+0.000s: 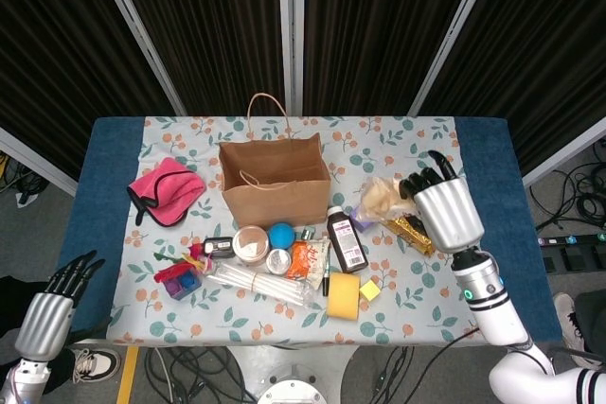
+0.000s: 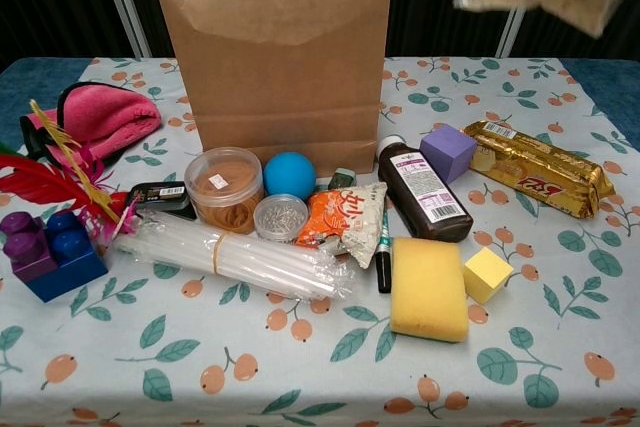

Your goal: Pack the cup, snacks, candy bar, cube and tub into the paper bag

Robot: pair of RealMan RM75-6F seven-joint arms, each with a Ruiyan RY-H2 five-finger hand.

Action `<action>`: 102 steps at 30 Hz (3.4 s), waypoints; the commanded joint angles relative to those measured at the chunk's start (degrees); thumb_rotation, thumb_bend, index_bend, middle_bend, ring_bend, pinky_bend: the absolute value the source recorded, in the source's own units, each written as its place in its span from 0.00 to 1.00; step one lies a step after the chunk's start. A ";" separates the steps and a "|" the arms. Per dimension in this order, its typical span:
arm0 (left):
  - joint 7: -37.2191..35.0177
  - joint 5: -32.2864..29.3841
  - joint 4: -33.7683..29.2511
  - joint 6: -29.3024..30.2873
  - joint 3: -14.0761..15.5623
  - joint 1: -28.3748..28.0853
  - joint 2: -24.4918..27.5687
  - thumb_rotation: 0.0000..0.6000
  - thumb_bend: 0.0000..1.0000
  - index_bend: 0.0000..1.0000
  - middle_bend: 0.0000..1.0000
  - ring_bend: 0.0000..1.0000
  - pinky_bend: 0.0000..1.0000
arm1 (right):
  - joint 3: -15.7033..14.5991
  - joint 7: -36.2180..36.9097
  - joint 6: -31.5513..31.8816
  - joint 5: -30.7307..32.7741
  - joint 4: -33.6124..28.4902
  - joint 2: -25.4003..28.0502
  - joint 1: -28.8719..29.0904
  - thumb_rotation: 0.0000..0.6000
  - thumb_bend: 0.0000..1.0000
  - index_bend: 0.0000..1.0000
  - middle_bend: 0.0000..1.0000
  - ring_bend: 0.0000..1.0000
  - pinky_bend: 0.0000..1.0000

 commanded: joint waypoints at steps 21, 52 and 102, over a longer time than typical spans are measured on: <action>-0.64 -0.46 -0.12 -0.40 -0.14 -0.12 0.06 1.00 0.16 0.18 0.18 0.13 0.20 | 12.99 -21.74 -6.27 21.53 18.86 -25.51 33.38 1.00 0.25 0.69 0.56 0.45 0.20; -0.78 0.50 0.03 -0.28 0.47 -0.21 -0.05 1.00 0.16 0.18 0.18 0.13 0.20 | 9.36 -18.77 4.75 22.11 6.30 -14.39 25.69 1.00 0.03 0.22 0.25 0.14 0.01; -0.80 1.91 0.25 0.08 1.33 -0.55 -0.42 1.00 0.16 0.18 0.18 0.13 0.20 | 0.96 20.89 -1.23 29.26 44.60 -40.87 -4.27 1.00 0.00 0.11 0.25 0.11 0.00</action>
